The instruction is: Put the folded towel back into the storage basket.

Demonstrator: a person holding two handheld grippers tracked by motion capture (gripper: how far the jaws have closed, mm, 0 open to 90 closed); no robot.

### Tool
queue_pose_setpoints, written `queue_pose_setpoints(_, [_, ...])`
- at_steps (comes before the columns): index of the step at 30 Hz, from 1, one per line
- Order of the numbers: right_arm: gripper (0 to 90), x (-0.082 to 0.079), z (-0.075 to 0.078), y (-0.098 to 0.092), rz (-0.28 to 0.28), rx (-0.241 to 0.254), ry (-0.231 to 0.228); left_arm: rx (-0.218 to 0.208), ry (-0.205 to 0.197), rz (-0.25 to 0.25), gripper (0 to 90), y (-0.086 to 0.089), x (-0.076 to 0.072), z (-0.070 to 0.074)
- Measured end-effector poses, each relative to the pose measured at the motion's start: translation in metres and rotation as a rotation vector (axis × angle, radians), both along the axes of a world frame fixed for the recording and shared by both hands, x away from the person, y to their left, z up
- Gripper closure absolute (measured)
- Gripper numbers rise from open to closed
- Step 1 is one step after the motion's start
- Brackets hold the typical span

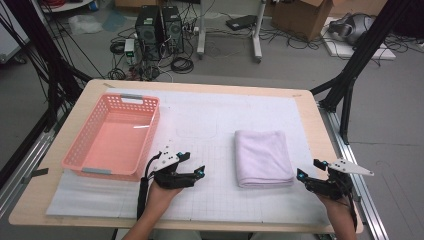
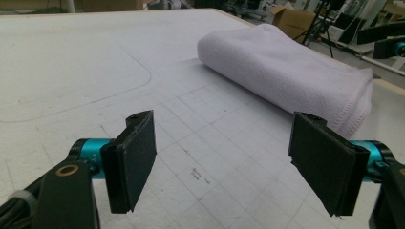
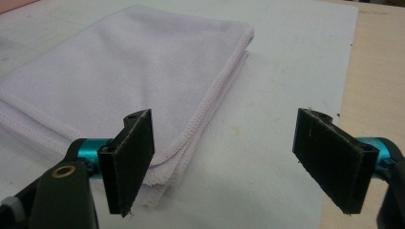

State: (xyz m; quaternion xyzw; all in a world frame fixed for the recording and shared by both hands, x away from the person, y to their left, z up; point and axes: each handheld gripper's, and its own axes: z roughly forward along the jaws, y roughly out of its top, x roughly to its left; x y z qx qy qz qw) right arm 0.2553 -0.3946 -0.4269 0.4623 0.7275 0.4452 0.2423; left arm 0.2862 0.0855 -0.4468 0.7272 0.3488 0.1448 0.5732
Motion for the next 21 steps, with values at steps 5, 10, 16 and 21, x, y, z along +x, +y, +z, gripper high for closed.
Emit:
queue_pose_setpoints(5, [21.2, 0.001, 0.002, 0.001, 0.003, 0.008, -0.002, -0.015, 0.026, -0.049, 26.2, -0.008, 0.009, 0.006])
queue_pose_setpoints(10, [21.2, 0.003, 0.004, 0.004, 0.014, 0.017, -0.009, -0.029, 0.042, -0.072, 26.8, -0.027, 0.023, 0.015])
queue_pose_setpoints(16, [21.2, 0.005, 0.002, 0.008, 0.025, 0.003, 0.000, -0.004, 0.079, -0.110, 26.6, -0.062, 0.043, 0.026])
queue_pose_setpoints(21, [21.2, 0.005, 0.003, 0.008, 0.028, 0.013, 0.000, 0.026, 0.082, -0.128, 25.8, -0.088, 0.055, 0.030])
